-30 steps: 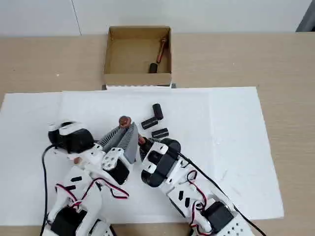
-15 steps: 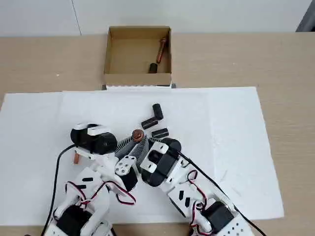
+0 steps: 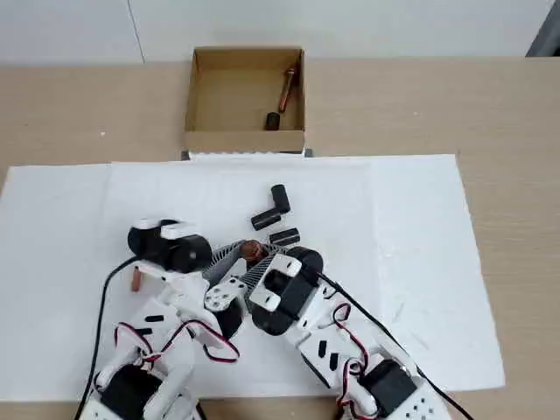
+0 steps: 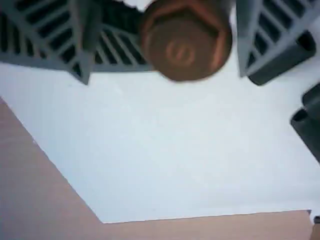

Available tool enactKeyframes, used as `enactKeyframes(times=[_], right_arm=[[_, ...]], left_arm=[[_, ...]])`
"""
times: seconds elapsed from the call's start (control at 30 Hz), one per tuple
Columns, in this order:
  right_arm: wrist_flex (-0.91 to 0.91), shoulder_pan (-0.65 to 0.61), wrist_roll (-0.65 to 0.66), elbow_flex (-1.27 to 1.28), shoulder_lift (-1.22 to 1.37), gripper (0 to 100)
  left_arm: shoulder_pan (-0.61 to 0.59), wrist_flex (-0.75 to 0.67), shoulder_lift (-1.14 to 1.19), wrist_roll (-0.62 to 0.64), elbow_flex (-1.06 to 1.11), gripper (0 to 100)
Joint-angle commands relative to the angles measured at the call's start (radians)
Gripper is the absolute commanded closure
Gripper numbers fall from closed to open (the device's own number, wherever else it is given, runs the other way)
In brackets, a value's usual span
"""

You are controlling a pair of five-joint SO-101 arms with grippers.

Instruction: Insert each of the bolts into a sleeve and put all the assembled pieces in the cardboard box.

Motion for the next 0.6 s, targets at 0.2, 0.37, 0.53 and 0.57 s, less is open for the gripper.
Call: enactKeyframes(times=[0.2, 0.37, 0.53, 0.57], right_arm=[[-0.019, 0.005, 0.005, -0.052, -0.012, 99.5], [-0.021, 0.025, 0.003, -0.038, -0.012, 99.5], [-0.021, 0.104, 0.002, -0.038, -0.012, 99.5], [-0.022, 0.125, 0.002, -0.038, -0.012, 99.5]], left_arm=[[-0.081, 0.018, -0.006, -0.068, -0.105, 82], [-0.083, 0.021, -0.006, -0.066, -0.186, 84], [-0.129, 0.017, -0.008, -0.068, -0.202, 98], [-0.149, 0.017, -0.008, -0.071, -0.2, 98]])
